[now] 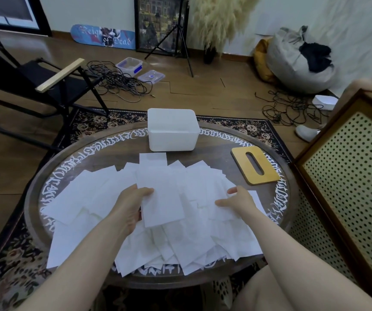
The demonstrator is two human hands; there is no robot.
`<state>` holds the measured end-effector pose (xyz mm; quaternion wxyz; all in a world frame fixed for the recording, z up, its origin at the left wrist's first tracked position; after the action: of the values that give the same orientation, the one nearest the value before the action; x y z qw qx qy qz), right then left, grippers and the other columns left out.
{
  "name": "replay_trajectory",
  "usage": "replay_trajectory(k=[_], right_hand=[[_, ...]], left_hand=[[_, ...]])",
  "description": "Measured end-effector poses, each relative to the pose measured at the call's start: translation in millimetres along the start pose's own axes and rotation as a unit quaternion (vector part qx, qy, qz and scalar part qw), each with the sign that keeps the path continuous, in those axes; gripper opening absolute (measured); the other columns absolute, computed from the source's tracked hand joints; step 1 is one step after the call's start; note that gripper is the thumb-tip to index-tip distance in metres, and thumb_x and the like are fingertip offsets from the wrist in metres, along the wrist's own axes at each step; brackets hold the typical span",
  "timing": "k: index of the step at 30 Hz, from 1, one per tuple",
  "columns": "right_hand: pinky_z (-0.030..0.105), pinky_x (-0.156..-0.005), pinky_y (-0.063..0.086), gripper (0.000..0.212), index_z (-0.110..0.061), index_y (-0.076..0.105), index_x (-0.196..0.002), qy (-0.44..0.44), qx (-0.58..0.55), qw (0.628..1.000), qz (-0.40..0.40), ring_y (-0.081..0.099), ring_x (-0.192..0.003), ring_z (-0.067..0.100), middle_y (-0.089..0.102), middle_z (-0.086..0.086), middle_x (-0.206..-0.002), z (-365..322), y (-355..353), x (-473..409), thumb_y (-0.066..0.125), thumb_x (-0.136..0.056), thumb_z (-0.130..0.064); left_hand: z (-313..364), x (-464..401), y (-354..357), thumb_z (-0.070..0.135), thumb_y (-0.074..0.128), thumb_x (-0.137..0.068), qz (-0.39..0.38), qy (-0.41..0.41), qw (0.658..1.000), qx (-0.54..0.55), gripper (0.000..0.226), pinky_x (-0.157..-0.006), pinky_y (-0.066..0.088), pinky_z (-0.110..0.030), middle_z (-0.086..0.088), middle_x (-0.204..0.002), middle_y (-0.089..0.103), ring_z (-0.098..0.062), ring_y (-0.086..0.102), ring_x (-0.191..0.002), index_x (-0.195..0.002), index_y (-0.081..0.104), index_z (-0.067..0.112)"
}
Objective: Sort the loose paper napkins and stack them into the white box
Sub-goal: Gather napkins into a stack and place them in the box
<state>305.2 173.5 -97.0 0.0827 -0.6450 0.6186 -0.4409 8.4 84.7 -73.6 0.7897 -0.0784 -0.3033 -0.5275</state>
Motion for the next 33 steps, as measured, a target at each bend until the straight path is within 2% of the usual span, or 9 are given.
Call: replay_trajectory(k=[4,8,10,15,18,20,23,28,33], right_hand=[[0.035,-0.078,0.049,0.027,-0.016,0.057,-0.09,-0.053,-0.064,0.996,0.037,0.057,-0.088,0.021,0.056,-0.003,-0.084,-13,-7,2,0.08,-0.074,-0.017],[0.026,-0.06,0.04,0.023,-0.014,0.052,-0.082,-0.019,-0.145,0.989,0.017,0.055,-0.076,0.019,0.057,0.004,-0.088,-8,-4,2,0.075,-0.078,-0.01],[0.028,-0.062,0.04,0.029,-0.012,0.052,-0.094,0.01,-0.12,0.993,0.007,0.054,-0.084,0.02,0.056,0.006,-0.098,-1,-2,1,0.076,-0.079,-0.016],[0.039,-0.09,0.044,0.068,-0.008,0.044,-0.124,0.052,-0.038,0.998,-0.002,0.049,-0.113,0.028,0.048,0.007,-0.12,9,2,2,0.084,-0.071,-0.026],[0.035,-0.082,0.043,0.058,-0.003,0.05,-0.12,0.038,-0.049,0.998,-0.014,0.049,-0.095,0.023,0.051,0.002,-0.1,5,5,3,0.082,-0.073,-0.017],[0.036,-0.08,0.046,0.041,-0.005,0.053,-0.106,0.023,-0.046,0.999,-0.001,0.051,-0.088,0.023,0.051,0.0,-0.087,1,2,6,0.079,-0.075,-0.011],[0.042,-0.082,0.051,0.029,-0.009,0.057,-0.098,-0.004,-0.008,0.999,0.035,0.057,-0.082,0.024,0.06,0.004,-0.089,-6,-6,9,0.075,-0.075,-0.013],[0.027,-0.065,0.042,0.014,-0.025,0.061,-0.089,-0.058,0.041,0.993,0.099,0.058,-0.079,0.021,0.06,-0.005,-0.08,-23,-21,22,0.064,-0.082,-0.013],[0.032,-0.069,0.048,0.012,-0.019,0.072,-0.087,-0.119,0.011,0.983,0.137,0.062,-0.083,0.025,0.069,0.0,-0.084,-39,-25,33,0.062,-0.083,-0.015]], left_hand=[[0,0,-1,0.003,0.052,-0.091,-0.001,0.002,1.0,0.001,0.016,-0.069,0.05,-0.032,-0.006,-0.09,0.069,-0.023,0.064,-0.08,-0.091,0.063,0.014],[0,0,-1,0.003,0.052,-0.091,-0.002,0.003,1.0,-0.003,0.016,-0.068,0.049,-0.032,-0.005,-0.09,0.069,-0.023,0.063,-0.08,-0.091,0.063,0.015],[0,-1,-1,0.003,0.052,-0.091,-0.002,0.003,1.0,0.0,0.016,-0.069,0.049,-0.032,-0.005,-0.09,0.069,-0.023,0.063,-0.08,-0.091,0.063,0.014],[0,-1,-1,0.002,0.052,-0.091,0.001,-0.001,1.0,0.008,0.016,-0.068,0.05,-0.032,-0.005,-0.089,0.069,-0.022,0.063,-0.078,-0.092,0.063,0.013],[0,0,-1,0.002,0.051,-0.091,-0.001,0.0,1.0,0.008,0.016,-0.068,0.049,-0.032,-0.005,-0.089,0.069,-0.023,0.063,-0.078,-0.095,0.063,0.012],[1,0,-1,0.001,0.051,-0.092,-0.001,0.001,1.0,0.01,0.016,-0.068,0.049,-0.032,-0.005,-0.089,0.069,-0.023,0.063,-0.078,-0.093,0.062,0.012],[0,0,0,0.002,0.052,-0.091,-0.002,0.0,1.0,0.01,0.015,-0.071,0.049,-0.033,-0.005,-0.088,0.069,-0.023,0.063,-0.079,-0.09,0.062,0.013],[0,0,-1,0.001,0.052,-0.091,0.001,0.0,1.0,0.009,0.016,-0.072,0.049,-0.033,-0.005,-0.087,0.069,-0.023,0.063,-0.078,-0.088,0.062,0.013],[0,1,-2,0.002,0.052,-0.091,0.002,-0.002,1.0,0.008,0.015,-0.073,0.049,-0.034,-0.005,-0.087,0.069,-0.023,0.063,-0.078,-0.089,0.062,0.013]])
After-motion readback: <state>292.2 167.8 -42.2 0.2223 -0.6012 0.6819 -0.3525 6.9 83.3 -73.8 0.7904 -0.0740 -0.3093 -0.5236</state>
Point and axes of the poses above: each hand's wrist, its own x-axis away from the middle knuckle, its own y-axis out of the palm, z = x × y, the point moved 10 cm from there along -x, towards the middle knuckle
